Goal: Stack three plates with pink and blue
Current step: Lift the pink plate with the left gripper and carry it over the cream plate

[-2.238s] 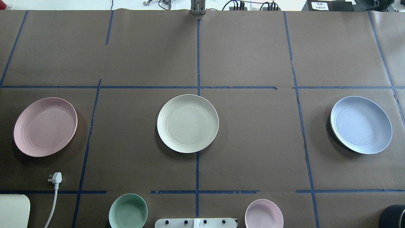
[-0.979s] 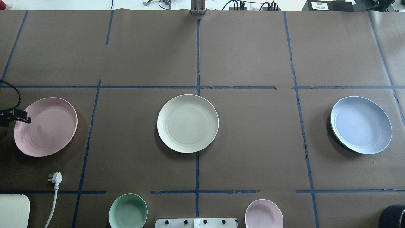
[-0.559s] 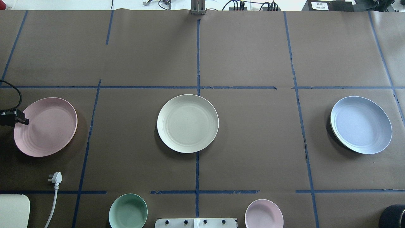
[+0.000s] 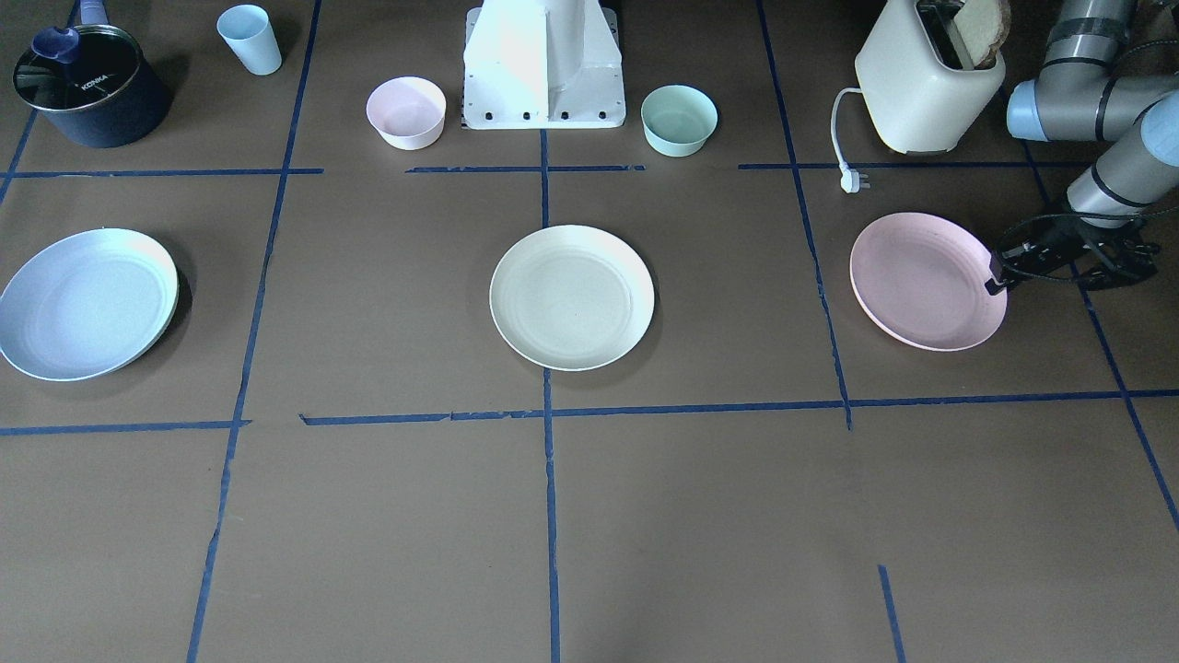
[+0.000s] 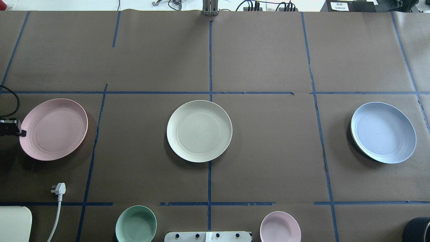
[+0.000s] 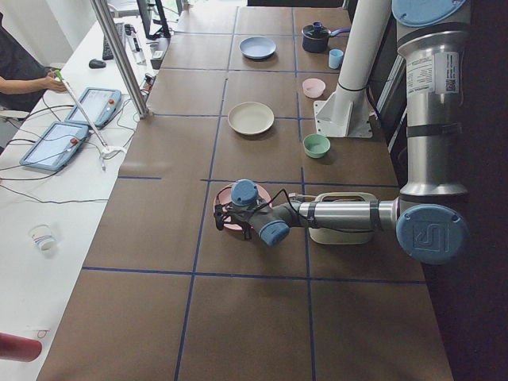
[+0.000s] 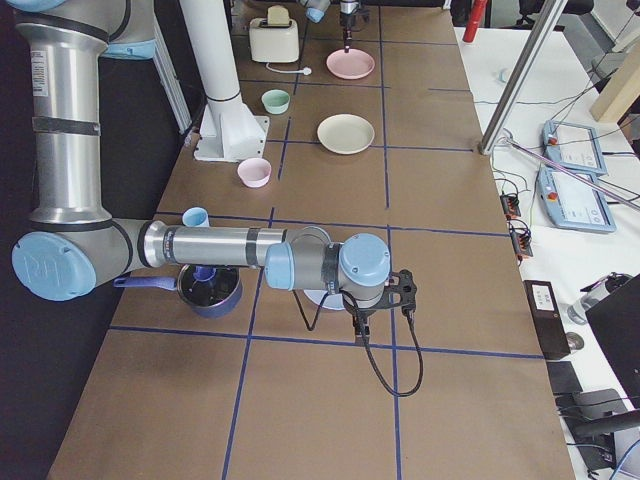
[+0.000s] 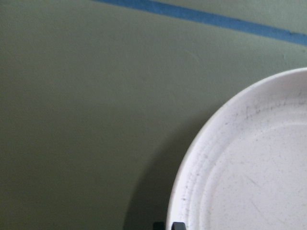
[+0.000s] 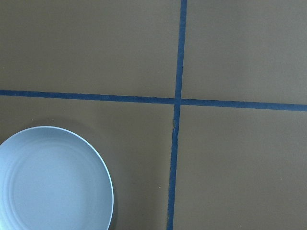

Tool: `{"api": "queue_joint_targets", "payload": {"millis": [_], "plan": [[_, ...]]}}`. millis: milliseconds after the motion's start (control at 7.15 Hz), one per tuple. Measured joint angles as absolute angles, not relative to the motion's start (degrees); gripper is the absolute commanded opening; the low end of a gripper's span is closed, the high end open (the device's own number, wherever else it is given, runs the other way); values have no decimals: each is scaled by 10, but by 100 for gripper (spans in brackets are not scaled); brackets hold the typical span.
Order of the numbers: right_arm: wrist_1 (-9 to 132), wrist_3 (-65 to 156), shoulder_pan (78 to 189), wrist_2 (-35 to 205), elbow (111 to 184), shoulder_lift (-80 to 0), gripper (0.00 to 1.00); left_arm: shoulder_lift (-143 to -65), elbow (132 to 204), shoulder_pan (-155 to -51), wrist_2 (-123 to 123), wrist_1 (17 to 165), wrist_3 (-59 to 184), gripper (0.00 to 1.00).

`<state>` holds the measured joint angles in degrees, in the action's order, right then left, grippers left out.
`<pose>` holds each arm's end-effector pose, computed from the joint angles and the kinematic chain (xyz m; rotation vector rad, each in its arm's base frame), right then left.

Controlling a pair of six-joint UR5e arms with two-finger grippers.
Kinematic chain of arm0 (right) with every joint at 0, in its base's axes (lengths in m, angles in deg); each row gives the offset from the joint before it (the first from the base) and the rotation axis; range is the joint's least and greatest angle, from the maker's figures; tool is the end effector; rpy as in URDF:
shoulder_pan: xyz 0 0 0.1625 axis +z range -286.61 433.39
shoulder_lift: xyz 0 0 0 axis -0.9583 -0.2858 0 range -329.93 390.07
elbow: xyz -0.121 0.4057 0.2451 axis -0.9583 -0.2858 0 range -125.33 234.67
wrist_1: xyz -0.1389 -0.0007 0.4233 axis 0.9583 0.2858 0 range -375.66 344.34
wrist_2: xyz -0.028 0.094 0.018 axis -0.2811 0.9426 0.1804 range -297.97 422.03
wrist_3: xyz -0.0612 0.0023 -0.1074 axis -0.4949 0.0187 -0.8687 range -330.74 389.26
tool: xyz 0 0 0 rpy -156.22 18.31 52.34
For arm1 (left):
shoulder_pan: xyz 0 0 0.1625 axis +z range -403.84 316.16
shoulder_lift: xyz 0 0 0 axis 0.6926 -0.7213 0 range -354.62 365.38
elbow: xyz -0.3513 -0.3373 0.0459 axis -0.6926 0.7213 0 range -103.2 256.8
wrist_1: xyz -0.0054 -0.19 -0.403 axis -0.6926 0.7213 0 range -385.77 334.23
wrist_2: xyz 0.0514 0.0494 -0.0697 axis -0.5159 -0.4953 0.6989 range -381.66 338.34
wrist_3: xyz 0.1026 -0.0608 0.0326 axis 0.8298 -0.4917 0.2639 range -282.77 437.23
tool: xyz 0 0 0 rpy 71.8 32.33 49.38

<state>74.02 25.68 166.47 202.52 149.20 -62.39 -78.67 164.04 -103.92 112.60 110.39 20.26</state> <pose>0.0650 -0.5040 0.7103 0.0902 -0.8772 -0.0266 0.2099 -0.4591 0.7231 -0.0614 0.9656 -0.1827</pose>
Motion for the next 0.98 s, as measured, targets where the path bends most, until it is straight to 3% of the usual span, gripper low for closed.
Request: {"api": "queue_joint_targets", "payload": {"millis": [559,979], "plan": [[737,263,1647,2028,1490,-614,100,-834,1692,-1095,1196,996,202,0],[585,452,1576,2021,1482,-618,100,-897,1764,-1087,1196,924,99,0]]}}
